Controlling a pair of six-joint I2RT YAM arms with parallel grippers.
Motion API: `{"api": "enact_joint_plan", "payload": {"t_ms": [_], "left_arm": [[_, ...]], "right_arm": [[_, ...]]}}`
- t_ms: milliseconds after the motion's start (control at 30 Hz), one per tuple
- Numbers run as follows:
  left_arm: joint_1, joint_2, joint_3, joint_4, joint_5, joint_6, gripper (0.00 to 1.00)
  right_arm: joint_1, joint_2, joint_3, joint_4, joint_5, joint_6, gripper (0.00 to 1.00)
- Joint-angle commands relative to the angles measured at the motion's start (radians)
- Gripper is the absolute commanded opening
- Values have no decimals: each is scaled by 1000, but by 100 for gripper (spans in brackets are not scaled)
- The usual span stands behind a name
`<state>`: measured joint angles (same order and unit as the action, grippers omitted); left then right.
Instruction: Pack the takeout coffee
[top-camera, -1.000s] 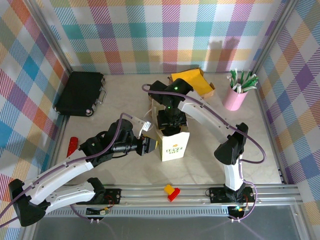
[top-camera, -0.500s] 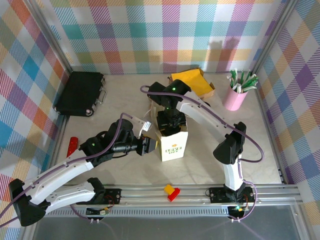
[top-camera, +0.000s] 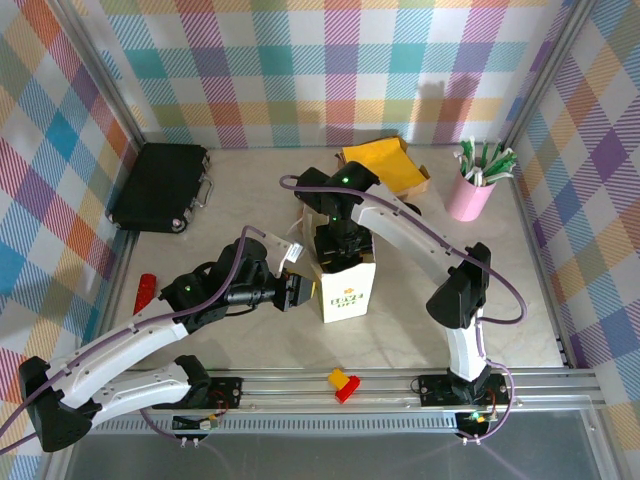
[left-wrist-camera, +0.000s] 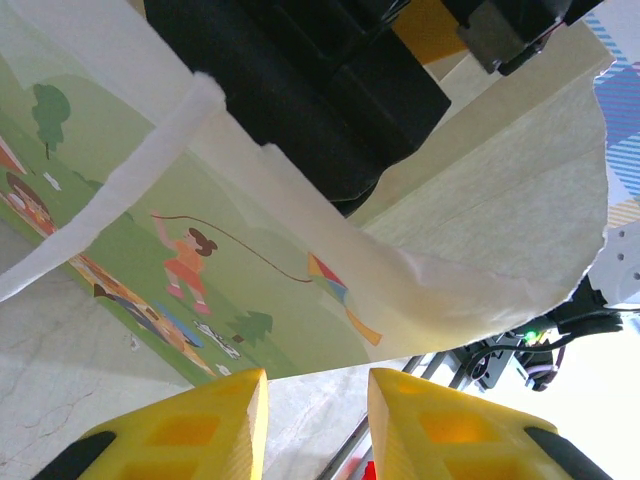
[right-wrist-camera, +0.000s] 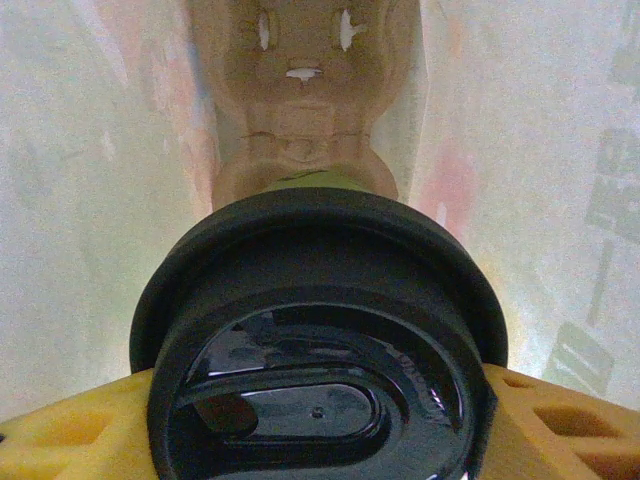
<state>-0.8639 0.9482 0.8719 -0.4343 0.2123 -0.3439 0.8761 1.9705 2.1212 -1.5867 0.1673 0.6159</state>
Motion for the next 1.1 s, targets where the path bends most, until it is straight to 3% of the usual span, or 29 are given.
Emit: {"api": "enact_joint_plan", "payload": {"t_ms": [0, 1067], "left_arm": [[-9, -2, -4, 20, -1, -2, 32], [-10, 11, 0, 19, -11, -10, 31]], "right_arm": [[-5, 4, 12, -18, 6, -4, 52], [22, -7, 45, -95, 2, -17, 52]]}}
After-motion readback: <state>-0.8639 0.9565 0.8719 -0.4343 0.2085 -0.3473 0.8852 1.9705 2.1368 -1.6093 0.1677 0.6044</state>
